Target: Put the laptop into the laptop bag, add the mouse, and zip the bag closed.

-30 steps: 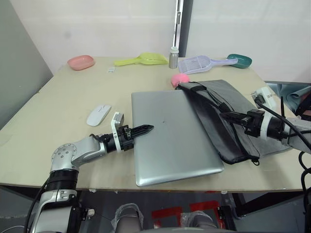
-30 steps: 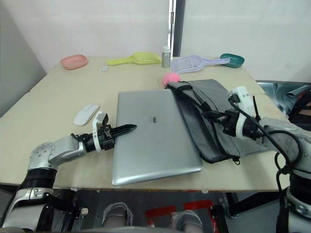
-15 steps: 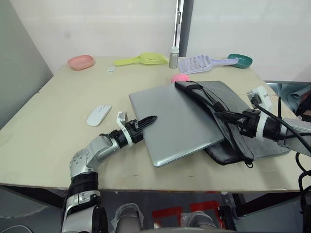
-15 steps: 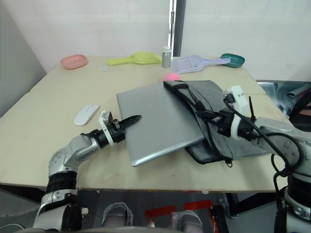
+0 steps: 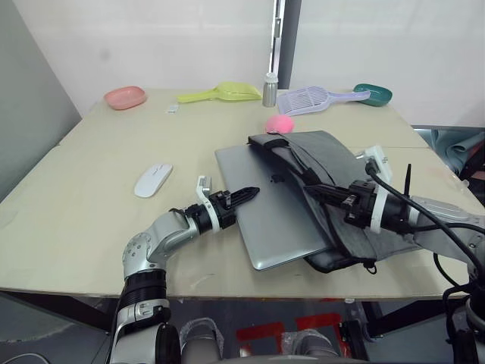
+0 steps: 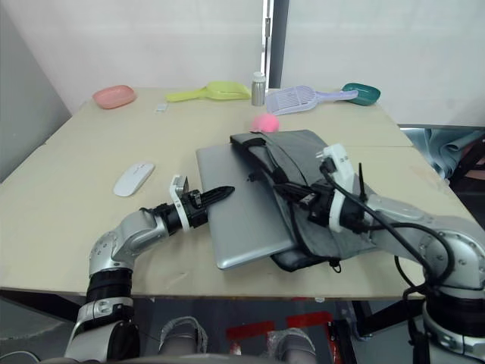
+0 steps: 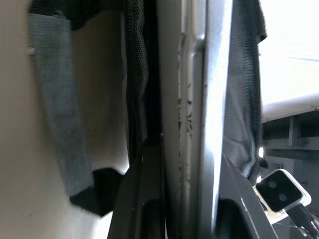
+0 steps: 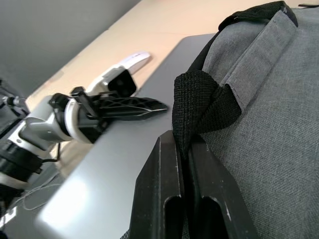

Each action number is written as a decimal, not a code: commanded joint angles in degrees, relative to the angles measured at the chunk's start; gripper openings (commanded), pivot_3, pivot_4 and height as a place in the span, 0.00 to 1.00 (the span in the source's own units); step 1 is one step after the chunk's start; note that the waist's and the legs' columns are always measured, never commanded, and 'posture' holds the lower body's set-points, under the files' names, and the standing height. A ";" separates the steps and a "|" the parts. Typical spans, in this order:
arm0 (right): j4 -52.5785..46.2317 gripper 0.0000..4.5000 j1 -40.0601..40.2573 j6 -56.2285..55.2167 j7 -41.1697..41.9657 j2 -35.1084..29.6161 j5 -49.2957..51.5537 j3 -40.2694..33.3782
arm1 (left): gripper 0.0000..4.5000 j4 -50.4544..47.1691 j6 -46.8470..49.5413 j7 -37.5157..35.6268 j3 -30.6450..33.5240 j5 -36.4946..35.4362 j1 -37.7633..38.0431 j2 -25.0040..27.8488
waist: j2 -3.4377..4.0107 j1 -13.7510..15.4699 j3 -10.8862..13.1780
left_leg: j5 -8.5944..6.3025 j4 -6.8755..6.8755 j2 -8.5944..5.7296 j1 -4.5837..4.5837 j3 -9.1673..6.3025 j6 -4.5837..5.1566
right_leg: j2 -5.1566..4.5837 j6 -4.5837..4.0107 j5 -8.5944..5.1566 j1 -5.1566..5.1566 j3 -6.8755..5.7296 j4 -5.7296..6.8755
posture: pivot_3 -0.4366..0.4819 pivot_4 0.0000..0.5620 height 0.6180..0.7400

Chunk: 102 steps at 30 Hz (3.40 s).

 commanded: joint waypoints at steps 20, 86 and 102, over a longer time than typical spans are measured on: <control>-3.97 0.01 1.37 -17.70 -14.69 -0.33 16.17 12.95 | 0.07 -5.64 0.77 -2.13 -1.39 -4.61 -1.00 0.26 | 0.00 -0.15 0.00 | 0.00 -0.03 -0.01 -0.20 -0.02 0.01 | -0.01 0.32 0.19 -0.04 -0.04 -0.31 | 0.48 0.27 1.00; -2.39 0.00 1.70 -25.43 -17.54 -1.00 18.05 18.80 | 0.52 2.14 -7.33 -6.52 -16.88 0.24 -6.94 3.49 | 0.00 -0.15 0.00 | -0.01 -0.05 -0.08 -0.27 -0.03 0.01 | -0.09 0.90 0.48 -0.06 -0.05 -0.40 | 0.48 0.27 1.00; -0.80 0.00 3.17 -25.02 -15.48 -2.75 16.69 17.28 | 0.99 -7.29 6.34 -13.65 -24.31 -1.64 -8.40 24.87 | 0.03 -0.36 -0.02 | -0.01 -0.07 -0.07 -0.24 -0.03 0.00 | -0.08 0.87 0.46 -0.08 -0.06 -0.37 | 0.48 0.27 1.00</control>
